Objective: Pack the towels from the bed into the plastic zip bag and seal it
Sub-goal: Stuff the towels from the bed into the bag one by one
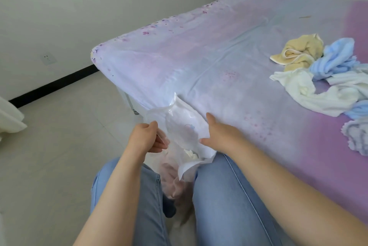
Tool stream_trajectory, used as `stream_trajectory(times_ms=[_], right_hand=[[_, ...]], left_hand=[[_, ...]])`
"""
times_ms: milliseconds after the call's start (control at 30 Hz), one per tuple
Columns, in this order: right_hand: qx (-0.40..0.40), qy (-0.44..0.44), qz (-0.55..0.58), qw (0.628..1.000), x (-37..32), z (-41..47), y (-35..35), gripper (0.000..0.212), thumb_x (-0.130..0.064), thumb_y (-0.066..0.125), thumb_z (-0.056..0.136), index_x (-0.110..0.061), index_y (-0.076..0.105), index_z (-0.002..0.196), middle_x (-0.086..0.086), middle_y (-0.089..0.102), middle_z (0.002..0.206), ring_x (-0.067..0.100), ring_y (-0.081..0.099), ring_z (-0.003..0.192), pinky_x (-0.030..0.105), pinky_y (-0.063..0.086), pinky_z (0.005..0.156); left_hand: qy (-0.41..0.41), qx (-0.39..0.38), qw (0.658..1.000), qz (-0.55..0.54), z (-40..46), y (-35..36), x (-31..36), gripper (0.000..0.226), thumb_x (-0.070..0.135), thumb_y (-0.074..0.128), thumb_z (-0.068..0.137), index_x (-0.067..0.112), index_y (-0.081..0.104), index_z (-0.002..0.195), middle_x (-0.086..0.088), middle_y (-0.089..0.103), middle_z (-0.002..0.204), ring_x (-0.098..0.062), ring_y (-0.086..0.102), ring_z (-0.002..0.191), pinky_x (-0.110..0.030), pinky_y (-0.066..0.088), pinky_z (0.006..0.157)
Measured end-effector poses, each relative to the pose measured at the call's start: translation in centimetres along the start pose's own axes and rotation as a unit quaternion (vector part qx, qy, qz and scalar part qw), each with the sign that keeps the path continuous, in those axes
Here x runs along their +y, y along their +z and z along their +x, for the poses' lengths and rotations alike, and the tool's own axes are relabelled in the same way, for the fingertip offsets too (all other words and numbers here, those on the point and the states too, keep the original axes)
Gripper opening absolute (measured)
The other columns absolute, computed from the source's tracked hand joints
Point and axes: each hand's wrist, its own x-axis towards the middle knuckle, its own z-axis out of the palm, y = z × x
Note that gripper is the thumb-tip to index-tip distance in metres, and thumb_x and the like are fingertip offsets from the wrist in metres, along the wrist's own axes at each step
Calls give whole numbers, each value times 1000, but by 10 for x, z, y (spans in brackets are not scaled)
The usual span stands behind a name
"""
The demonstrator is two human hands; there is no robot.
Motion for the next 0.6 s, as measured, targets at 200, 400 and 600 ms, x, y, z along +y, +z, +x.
stream_trajectory(times_ms=[200, 400, 600], right_hand=[[31, 1, 104, 994, 1, 2, 13, 65, -18, 44, 89, -32, 18, 147, 4, 52, 136, 28, 54, 117, 36, 46, 91], [52, 24, 278, 959, 16, 17, -2, 57, -15, 50, 78, -25, 49, 134, 2, 55, 135, 23, 59, 112, 39, 47, 98], [32, 27, 204, 978, 11, 8, -3, 44, -23, 43, 93, -24, 43, 137, 2, 51, 138, 24, 53, 118, 33, 43, 98]], left_hand=[[14, -8, 966, 258, 8, -13, -1, 44, 27, 40, 84, 7, 66, 55, -3, 71, 55, -22, 71, 59, -29, 56, 63], [0, 67, 886, 460, 16, -54, 1, 39, 40, 44, 84, 10, 66, 73, -3, 70, 68, -23, 66, 67, -27, 46, 64], [80, 38, 929, 358, 10, -30, 8, 27, 24, 44, 85, 9, 59, 70, -7, 51, 61, -23, 44, 57, -31, 36, 58]])
